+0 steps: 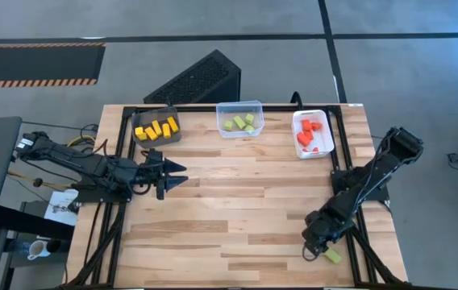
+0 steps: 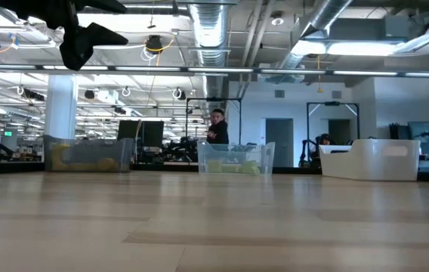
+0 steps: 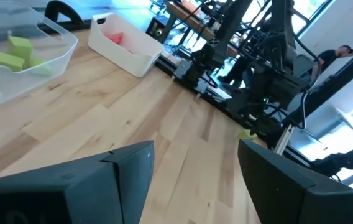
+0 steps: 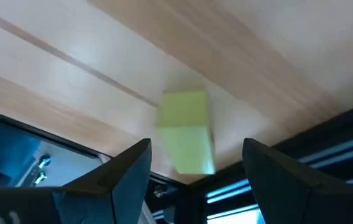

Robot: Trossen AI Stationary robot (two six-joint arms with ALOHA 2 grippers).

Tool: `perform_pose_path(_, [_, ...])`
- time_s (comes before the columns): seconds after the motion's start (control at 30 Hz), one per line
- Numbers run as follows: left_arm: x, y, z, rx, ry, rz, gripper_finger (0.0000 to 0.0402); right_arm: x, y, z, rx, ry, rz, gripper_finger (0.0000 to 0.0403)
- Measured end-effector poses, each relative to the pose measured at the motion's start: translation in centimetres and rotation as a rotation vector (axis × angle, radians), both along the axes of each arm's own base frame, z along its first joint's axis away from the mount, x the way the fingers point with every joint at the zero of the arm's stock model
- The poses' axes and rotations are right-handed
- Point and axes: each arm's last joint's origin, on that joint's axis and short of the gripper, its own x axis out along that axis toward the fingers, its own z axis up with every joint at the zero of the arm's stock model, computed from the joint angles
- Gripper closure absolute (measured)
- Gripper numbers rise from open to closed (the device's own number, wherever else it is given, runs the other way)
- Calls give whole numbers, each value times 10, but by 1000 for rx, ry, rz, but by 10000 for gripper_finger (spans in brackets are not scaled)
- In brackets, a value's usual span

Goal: Sort & place blocks by color
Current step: Put the green block into the transparent bin

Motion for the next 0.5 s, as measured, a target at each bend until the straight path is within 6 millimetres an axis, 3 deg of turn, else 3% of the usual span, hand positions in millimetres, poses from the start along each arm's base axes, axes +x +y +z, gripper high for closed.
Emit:
perform_pose_path(0.27, [0, 0, 0, -1, 0, -1, 195, -12, 21, 2, 42, -21, 19, 128])
perform_pose_path(0.5, [0, 1, 0, 4, -1, 19, 208, -21, 26, -3, -30, -59, 57, 128])
